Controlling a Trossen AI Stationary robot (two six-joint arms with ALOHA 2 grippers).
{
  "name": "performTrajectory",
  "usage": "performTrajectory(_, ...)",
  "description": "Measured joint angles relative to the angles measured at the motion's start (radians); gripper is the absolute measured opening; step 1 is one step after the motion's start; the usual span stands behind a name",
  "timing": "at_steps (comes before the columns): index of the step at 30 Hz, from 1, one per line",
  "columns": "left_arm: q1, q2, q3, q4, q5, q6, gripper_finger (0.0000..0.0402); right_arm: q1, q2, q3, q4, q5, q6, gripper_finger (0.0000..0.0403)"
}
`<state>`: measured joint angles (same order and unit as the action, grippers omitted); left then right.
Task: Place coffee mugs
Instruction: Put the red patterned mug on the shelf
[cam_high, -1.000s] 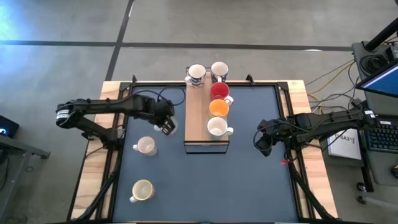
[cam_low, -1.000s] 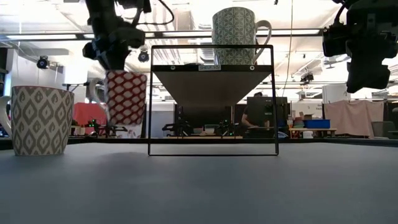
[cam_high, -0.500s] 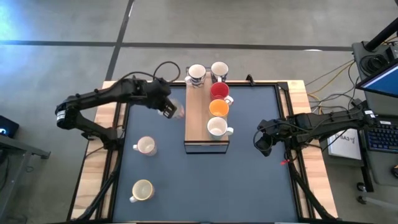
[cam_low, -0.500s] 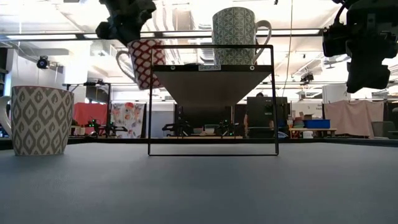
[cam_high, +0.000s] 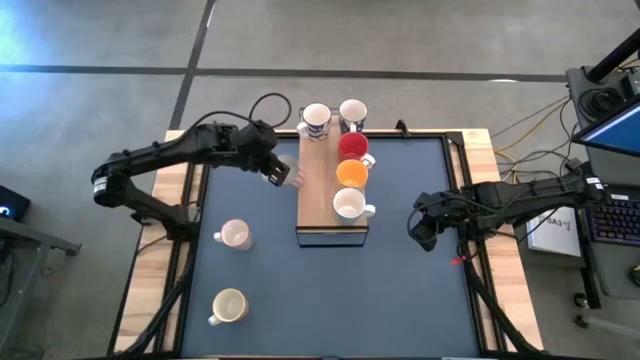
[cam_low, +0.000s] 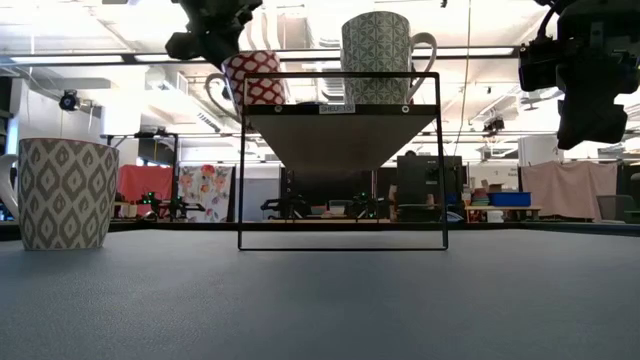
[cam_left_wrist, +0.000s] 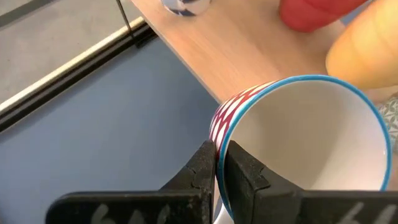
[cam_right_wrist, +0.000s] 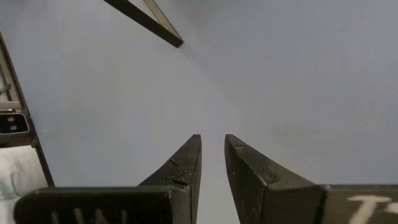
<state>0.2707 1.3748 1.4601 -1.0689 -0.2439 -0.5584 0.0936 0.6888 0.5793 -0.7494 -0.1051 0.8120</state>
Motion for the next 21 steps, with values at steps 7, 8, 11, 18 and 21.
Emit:
performTrajectory(7, 0.0, 0.062, 0.03, 0.011, 0.026, 0.017, 0.0004, 0.0, 0.0, 0.0, 0.0, 0.0, 0.0, 0.0061)
performTrajectory(8, 0.0, 0.071, 0.039, 0.01, 0.027, 0.023, 0.0004, 0.0, 0.0, 0.0, 0.0, 0.0, 0.0, 0.0061)
performTrajectory(11, 0.001, 0.1, 0.07, 0.006, 0.026, 0.037, 0.0005, 0.0, 0.0, 0.0, 0.0, 0.0, 0.0, 0.0061)
performTrajectory(18, 0.014, 0.13, 0.085, 0.025, 0.026, 0.053, 0.0015, 0.0, 0.0, 0.0, 0.0, 0.0, 0.0, 0.0061)
performTrajectory(21, 0.02, 0.14, 0.086, 0.041, 0.018, 0.053, 0.0016, 0.0, 0.0, 0.0, 0.0, 0.0, 0.0, 0.0061)
